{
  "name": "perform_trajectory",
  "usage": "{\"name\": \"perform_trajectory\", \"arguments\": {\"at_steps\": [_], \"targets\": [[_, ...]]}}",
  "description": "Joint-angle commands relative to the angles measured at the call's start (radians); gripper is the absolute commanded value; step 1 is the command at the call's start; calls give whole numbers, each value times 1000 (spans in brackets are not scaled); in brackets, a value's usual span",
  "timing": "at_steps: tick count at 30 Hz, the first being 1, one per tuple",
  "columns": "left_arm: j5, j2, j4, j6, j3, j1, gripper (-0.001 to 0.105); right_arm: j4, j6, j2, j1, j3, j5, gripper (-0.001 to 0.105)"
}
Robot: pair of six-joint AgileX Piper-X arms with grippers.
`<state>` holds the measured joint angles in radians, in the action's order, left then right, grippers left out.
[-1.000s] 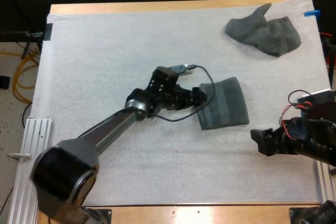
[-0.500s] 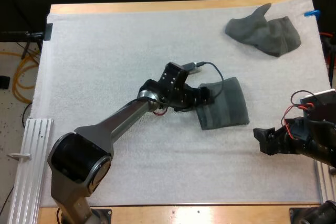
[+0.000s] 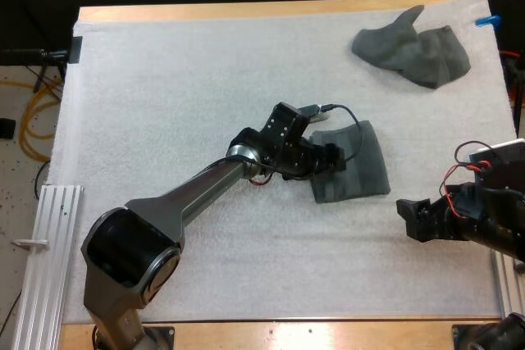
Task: Pick towel from pile fold and stack
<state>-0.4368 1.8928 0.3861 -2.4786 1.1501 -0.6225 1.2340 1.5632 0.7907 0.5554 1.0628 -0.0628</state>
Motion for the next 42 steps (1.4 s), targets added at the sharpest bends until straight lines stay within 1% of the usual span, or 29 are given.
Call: {"name": "perform_trajectory", "arguments": {"at_steps": [1,3,5,6,8,9,11,12,13,14,16,18,20,21,24,26,27,29,30,32,35,37,41,42], "targets": [[-7,13,5,-11,3,-8,68,-2,4,-7,-3,2,1,75],[-7,20,5,-11,7,-9,62,-2,1,-7,-3,2,1,75],[-2,21,5,-11,7,-10,53,-2,-14,-7,-3,2,1,75],[-2,21,3,-11,7,-10,51,-2,-17,-7,-3,2,1,75],[-2,21,-7,-11,7,-10,38,-2,-18,-7,-3,2,1,75],[-2,21,-7,-10,7,-10,35,-2,-18,-7,-3,2,1,75],[-11,21,-7,-4,7,-10,18,-2,-18,-7,-3,2,1,75],[-14,21,-4,1,7,-10,12,-2,-18,-7,-3,2,1,75],[-24,21,-2,19,7,-10,2,-2,-18,-7,-3,2,1,75],[-38,18,0,44,7,-10,0,-2,-18,-7,-3,2,1,75],[-51,6,9,95,7,-4,0,-2,-18,-7,-3,2,0,75],[-51,-19,39,175,7,12,0,-2,-18,-7,-3,2,-2,75],[-49,-62,112,290,7,52,0,-10,-14,-7,-3,2,-2,75],[-49,-76,133,317,7,68,0,-17,-14,-7,-3,2,-5,75],[-39,-132,298,498,7,150,0,-75,-15,-5,-3,2,-70,75],[21,-171,420,616,7,226,0,-129,-21,3,-3,1,-133,75],[37,-183,452,647,7,252,0,-148,-26,8,-3,-2,-145,75],[61,-218,537,734,7,346,0,-203,-59,17,-3,-12,-186,75],[64,-224,551,748,7,374,0,-217,-68,23,-3,-16,-191,75],[89,-243,604,805,7,457,0,-253,-92,38,-3,-27,-222,75],[169,-244,662,879,7,557,0,-263,-103,57,-3,-34,-251,75],[209,-241,681,912,7,619,0,-264,-106,68,-3,-33,-267,75],[277,-241,690,936,7,737,0,-272,-124,83,-3,-33,-296,75],[284,-241,690,936,7,754,0,-275,-125,85,-3,-37,-298,75]]}}
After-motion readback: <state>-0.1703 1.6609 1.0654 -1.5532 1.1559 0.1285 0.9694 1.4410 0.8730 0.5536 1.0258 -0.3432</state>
